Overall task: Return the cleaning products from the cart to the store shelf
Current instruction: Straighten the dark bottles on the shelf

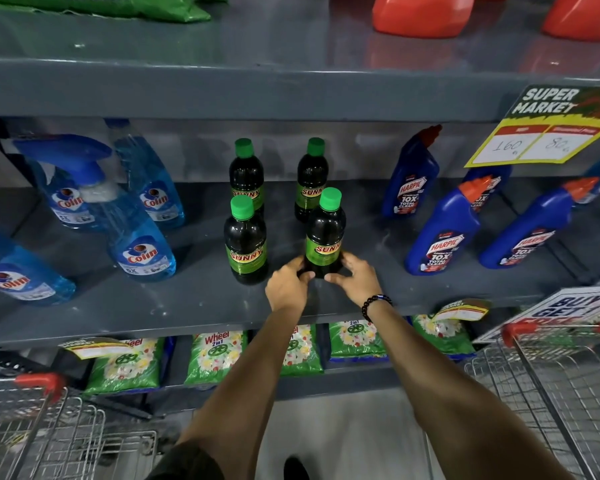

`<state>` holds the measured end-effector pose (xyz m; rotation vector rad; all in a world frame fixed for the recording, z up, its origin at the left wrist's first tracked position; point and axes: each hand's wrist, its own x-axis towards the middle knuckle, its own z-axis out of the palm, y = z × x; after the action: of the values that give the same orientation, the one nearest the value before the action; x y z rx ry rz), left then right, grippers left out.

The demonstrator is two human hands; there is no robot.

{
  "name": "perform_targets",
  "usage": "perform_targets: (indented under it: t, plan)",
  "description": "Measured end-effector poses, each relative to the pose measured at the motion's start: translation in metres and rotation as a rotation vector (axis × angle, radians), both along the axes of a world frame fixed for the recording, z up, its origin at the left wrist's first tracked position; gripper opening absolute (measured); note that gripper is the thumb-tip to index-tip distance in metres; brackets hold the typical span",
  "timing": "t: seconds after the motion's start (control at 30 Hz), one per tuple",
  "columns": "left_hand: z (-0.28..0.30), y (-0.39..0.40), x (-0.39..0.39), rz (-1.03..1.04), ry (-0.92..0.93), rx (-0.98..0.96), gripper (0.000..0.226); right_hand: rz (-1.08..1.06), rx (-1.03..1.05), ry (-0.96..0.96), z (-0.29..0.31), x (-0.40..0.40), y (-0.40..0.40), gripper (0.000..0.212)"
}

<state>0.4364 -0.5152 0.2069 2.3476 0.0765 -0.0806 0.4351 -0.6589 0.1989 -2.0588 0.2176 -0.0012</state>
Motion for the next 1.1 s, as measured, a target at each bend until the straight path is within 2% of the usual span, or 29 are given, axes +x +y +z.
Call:
perform_targets:
  t: [0.47, 0.63, 0.73, 0.93, 1.1]
  plan:
    - [0.0, 0.002, 0.0, -0.013, -0.003, -0.049, 0.036, -0.017, -0.029, 0.017, 0.005, 0.0, 0.0, 0.063]
    - [-0.005, 0.011, -0.005, -0.139, 0.028, -0.031, 0.054, 0.029, -0.148, 0.027, 0.005, -0.005, 0.005, 0.07]
    - [-0.008, 0.022, -0.016, -0.19, 0.037, 0.001, 0.062, -0.027, -0.196, 0.016, 0.005, -0.014, 0.011, 0.074]
    - [-0.009, 0.072, -0.042, -0.28, -0.029, 0.172, 0.043, -0.21, -0.193, 0.041, 0.007, -0.043, 0.038, 0.08]
    - [-0.008, 0.153, -0.062, -0.34, -0.09, 0.252, 0.034, -0.333, -0.235, 0.052, 0.003, -0.073, 0.104, 0.062]
